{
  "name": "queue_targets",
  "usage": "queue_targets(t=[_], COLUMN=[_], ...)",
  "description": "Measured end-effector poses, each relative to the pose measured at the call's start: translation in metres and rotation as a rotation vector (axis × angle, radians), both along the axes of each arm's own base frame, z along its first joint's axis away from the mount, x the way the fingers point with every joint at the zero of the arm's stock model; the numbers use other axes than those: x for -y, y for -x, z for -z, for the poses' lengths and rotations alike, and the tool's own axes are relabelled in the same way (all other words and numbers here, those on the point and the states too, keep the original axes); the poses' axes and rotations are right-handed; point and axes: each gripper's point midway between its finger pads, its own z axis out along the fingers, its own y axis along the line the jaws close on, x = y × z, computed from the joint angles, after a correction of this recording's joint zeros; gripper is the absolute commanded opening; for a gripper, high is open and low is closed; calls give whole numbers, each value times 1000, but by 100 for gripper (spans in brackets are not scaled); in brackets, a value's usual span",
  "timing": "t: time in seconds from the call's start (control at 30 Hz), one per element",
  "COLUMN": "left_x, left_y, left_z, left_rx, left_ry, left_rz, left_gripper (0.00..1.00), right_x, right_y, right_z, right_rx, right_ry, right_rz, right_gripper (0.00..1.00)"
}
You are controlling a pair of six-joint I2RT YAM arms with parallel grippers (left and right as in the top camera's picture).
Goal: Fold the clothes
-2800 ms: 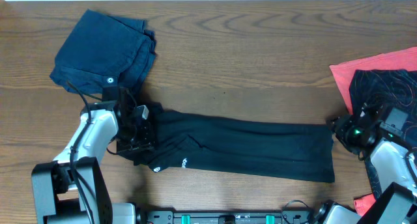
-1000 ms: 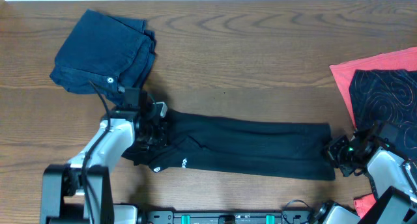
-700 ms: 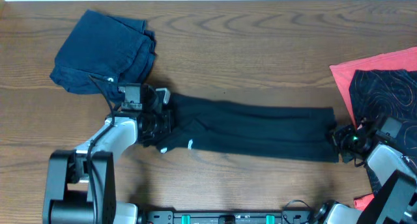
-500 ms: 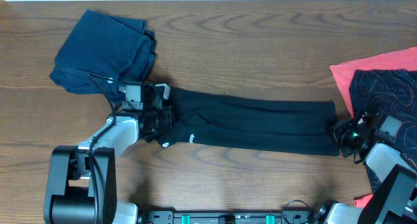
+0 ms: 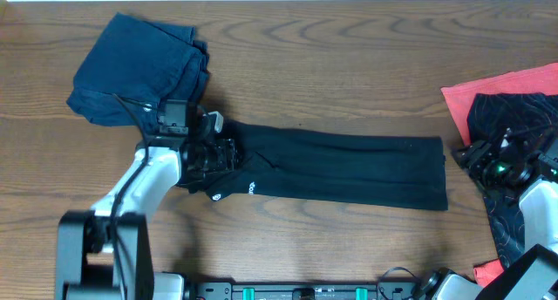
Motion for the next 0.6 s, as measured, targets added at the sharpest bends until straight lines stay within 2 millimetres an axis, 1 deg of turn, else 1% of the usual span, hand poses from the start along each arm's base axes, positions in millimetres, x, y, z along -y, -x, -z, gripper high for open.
queue_targets(t=[0.1, 0.17, 0.3, 0.33, 0.4, 0.43, 0.6], left_x=[2, 2, 2, 2, 2, 2, 2], left_y=[0, 1, 0, 0, 0, 0, 2], left_z=[-21, -36, -65, -70, -79, -82, -82], left_rx=[52, 95, 187, 204, 234, 244, 241], left_ry=[14, 21, 28, 29, 31, 32, 32], left_rz=[4, 5, 6, 6, 6, 6, 6], left_gripper=[72, 73, 74, 75, 75, 75, 75], right_x=[6, 7, 5, 4, -1, -4, -19], right_y=[4, 7, 16, 17, 19, 18, 12], right_z=[11, 23, 47, 51, 59, 59, 60], right_rx=[-35, -74, -153, -163, -182, -177, -165], right_ry=[35, 37, 8, 1, -20, -34, -54], right_rz=[0, -8, -25, -30, -51, -64, -136], right_gripper=[64, 64, 60, 60, 60, 59, 56])
